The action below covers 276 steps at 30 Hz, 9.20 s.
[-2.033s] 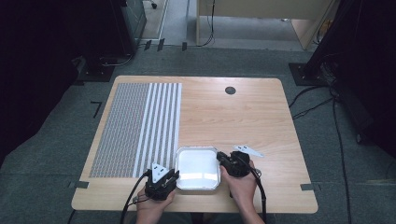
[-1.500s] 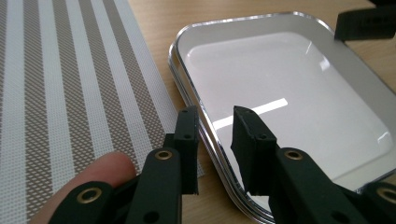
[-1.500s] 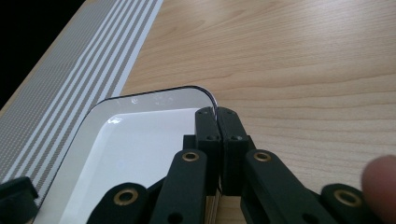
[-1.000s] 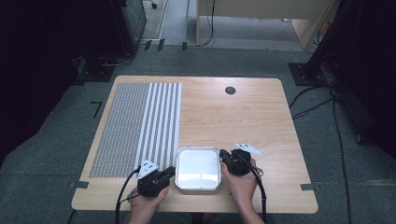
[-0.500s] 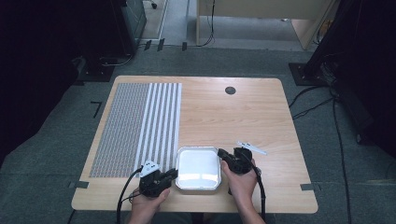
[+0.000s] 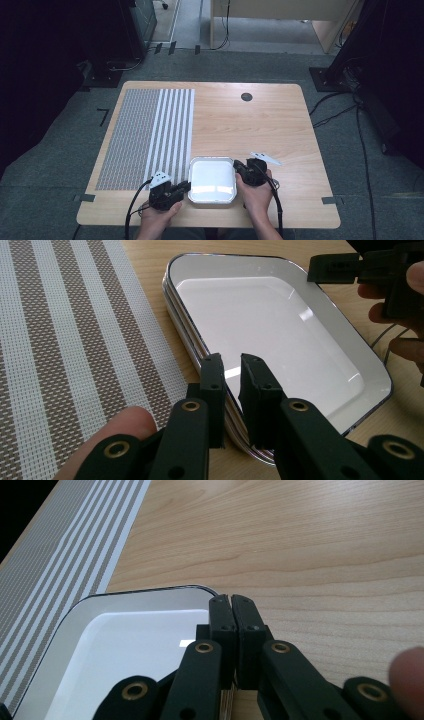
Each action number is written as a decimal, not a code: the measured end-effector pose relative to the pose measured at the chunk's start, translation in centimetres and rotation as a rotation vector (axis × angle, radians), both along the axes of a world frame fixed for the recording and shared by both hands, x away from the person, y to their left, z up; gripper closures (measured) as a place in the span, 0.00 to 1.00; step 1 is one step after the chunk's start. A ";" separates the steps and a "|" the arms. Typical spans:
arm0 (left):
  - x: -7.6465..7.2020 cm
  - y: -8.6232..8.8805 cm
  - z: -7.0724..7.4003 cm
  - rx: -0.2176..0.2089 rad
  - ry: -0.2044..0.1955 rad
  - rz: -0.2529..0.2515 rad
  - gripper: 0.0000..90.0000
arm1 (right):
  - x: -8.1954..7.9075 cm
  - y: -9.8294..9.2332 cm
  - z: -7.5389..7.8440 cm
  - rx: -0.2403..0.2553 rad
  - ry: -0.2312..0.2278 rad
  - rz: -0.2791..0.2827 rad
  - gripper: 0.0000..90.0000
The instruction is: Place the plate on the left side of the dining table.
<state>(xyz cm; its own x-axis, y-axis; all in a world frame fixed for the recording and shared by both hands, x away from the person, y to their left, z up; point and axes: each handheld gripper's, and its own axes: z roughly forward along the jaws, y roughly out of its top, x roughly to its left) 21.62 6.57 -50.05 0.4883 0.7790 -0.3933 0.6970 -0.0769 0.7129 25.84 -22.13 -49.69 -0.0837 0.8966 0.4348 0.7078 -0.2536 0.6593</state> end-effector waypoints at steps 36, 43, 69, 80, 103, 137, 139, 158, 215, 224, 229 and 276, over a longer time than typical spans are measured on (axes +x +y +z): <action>-0.3 -0.6 0.2 0.012 -0.015 -0.043 0.88 | 0.3 0.5 0.9 -0.146 -0.031 -0.004 0.97; -0.3 -0.7 0.2 0.010 -0.010 -0.064 0.85 | -0.1 0.4 0.6 -0.089 -0.030 -0.041 0.97; -0.7 -1.5 0.1 0.024 0.008 -0.119 0.78 | 0.5 0.5 1.0 -0.224 -0.056 0.044 0.94; -0.6 -0.9 0.4 -0.003 -0.005 -0.095 0.75 | 0.4 -0.6 0.5 -0.051 -0.008 -0.029 0.98; -0.5 -3.1 0.3 0.082 0.062 -0.005 0.81 | -0.5 -0.1 0.1 -0.041 -0.057 -0.100 0.99; 3.0 1.1 3.4 0.006 0.093 0.035 0.93 | 2.0 2.2 3.6 -0.035 -0.063 -0.046 0.99; 3.4 1.7 4.0 0.003 0.079 0.050 0.93 | 2.4 2.8 4.3 -0.038 -0.074 -0.042 0.99; 6.7 8.0 5.7 -0.090 0.047 0.160 0.95 | 7.2 8.3 5.7 0.014 -0.067 -0.018 0.99; 16.7 17.9 0.3 -0.096 0.144 0.476 0.99 | 19.6 20.9 0.2 0.079 0.107 -0.009 1.00; 18.3 17.6 -0.3 -0.102 0.154 0.494 0.99 | 20.4 20.8 -0.9 0.101 0.129 -0.068 1.00; 19.3 17.3 -0.3 -0.106 0.150 0.496 0.99 | 20.8 20.8 -0.9 0.103 0.117 -0.103 1.00; 18.0 18.4 1.4 -0.038 0.039 0.519 0.30 | 20.1 17.3 2.1 0.037 -0.010 0.115 0.34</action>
